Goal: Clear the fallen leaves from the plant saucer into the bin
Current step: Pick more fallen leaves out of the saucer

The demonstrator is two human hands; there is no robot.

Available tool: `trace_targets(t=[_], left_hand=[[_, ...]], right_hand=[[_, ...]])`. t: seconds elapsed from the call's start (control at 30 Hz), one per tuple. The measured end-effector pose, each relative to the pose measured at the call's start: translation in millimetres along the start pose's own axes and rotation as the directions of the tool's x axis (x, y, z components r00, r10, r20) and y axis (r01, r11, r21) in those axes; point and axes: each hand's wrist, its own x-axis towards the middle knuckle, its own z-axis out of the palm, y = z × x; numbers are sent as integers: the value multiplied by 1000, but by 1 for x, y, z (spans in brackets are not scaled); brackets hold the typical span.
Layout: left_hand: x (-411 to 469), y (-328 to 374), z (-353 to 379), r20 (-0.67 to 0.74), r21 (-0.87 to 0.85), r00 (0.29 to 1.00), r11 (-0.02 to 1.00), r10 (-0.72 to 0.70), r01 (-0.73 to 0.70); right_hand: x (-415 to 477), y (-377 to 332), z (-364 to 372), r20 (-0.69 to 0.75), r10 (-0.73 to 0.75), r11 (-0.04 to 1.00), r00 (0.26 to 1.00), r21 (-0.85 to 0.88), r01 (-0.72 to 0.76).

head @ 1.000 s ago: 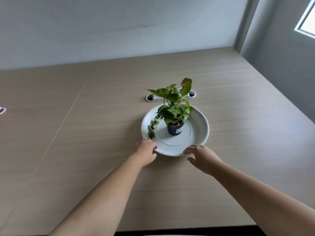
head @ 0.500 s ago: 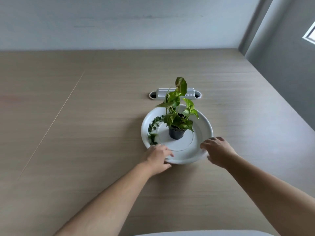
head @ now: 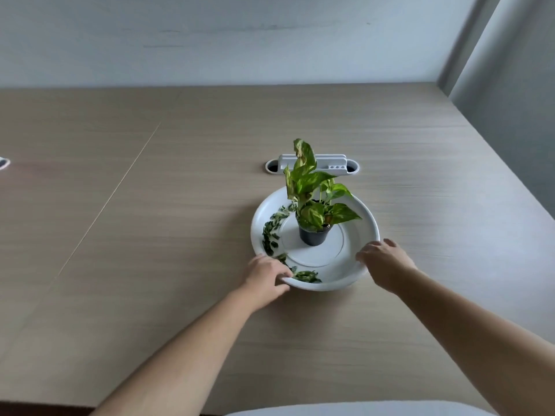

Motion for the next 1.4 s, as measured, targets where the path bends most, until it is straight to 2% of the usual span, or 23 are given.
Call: trace_targets(t=[0.03, 0.1, 0.2, 0.3, 0.47, 0.63, 0.77, 0.9, 1.17, 1.4], left_hand=[[0, 4, 3, 0, -5, 1000, 1000, 4, -4], [3, 5, -2, 6, -9, 999, 999, -35, 35], [13, -4, -20, 60, 69, 991, 991, -121, 117], [15, -7, -29, 99, 111, 980, 981, -170, 159], [3, 12, -7, 54, -51, 989, 988, -141, 144], [9, 26, -10, 161, -226, 965, 944, -207, 240], [29, 43, -11, 158, -118, 971, 973, -179, 198], [42, 55, 12, 143, -29, 963, 971, -230, 237], [47, 55, 27, 63, -20, 978, 979, -200, 202], [50, 49, 27, 67, -130, 976, 968, -207, 214]], right_hand=[[-1, -2, 0, 10, -21, 1000, 1000, 24, 20], [-6, -17, -3, 59, -114, 977, 992, 185, 101], [-13, -49, -5, 55, -226, 917, 973, 349, 194], [-11, -48, -3, 54, -186, 920, 981, 359, 155], [-9, -8, -10, 113, -53, 929, 992, 371, 7], [0, -8, -16, 101, -28, 892, 994, 452, -21], [15, -26, -18, 70, -83, 892, 994, 451, 43], [27, -35, -6, 113, -45, 916, 993, 401, -5], [35, -42, 6, 71, -73, 894, 995, 448, 34], [42, -45, 9, 82, -102, 879, 991, 474, 51]])
